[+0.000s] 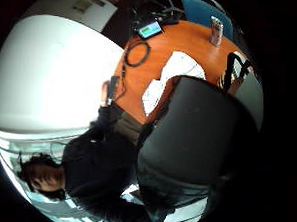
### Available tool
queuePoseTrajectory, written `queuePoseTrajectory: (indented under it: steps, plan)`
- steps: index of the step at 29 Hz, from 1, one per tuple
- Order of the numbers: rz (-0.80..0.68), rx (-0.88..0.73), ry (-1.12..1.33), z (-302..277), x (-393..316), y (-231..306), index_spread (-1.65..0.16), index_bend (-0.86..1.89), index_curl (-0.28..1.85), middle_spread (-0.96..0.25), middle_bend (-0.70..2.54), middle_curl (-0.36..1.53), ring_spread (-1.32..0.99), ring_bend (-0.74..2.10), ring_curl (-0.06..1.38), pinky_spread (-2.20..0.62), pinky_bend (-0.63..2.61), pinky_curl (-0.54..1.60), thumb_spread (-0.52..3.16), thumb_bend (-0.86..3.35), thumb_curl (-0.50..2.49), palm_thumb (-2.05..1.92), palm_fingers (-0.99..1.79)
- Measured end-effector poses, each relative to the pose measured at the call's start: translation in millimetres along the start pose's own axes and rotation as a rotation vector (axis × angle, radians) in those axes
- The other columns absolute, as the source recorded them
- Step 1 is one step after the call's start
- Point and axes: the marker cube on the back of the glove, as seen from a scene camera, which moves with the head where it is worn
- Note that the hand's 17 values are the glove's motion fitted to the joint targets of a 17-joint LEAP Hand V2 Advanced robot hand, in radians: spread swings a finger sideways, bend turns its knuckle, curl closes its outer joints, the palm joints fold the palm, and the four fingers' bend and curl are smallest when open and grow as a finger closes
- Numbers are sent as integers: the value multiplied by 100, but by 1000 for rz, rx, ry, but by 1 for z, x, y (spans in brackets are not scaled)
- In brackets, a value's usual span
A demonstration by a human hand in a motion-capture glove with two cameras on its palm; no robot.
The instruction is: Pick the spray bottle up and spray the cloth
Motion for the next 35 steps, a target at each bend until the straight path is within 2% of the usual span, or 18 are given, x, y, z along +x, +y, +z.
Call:
queuePoseTrajectory:
  steps: [7, 15, 25, 35]
  plan:
    - [19, -176, 231, 31, -13, -7, -26, 33, 57, -23, 47, 48, -17, 50, 45, -28, 43, 39, 33, -3, 77, 91, 136]
    - [21, -331, 374, 89, -15, -1, -26, 34, 57, -23, 47, 48, -17, 50, 45, -28, 42, 39, 32, -3, 78, 91, 136]
    - [4, -403, 402, 131, -20, 2, -26, 34, 57, -23, 48, 48, -17, 50, 45, -28, 42, 39, 31, -3, 79, 91, 136]
    - [8, -429, 387, 145, -18, 4, -26, 34, 57, -23, 48, 48, -17, 51, 45, -28, 43, 40, 31, -3, 79, 91, 136]
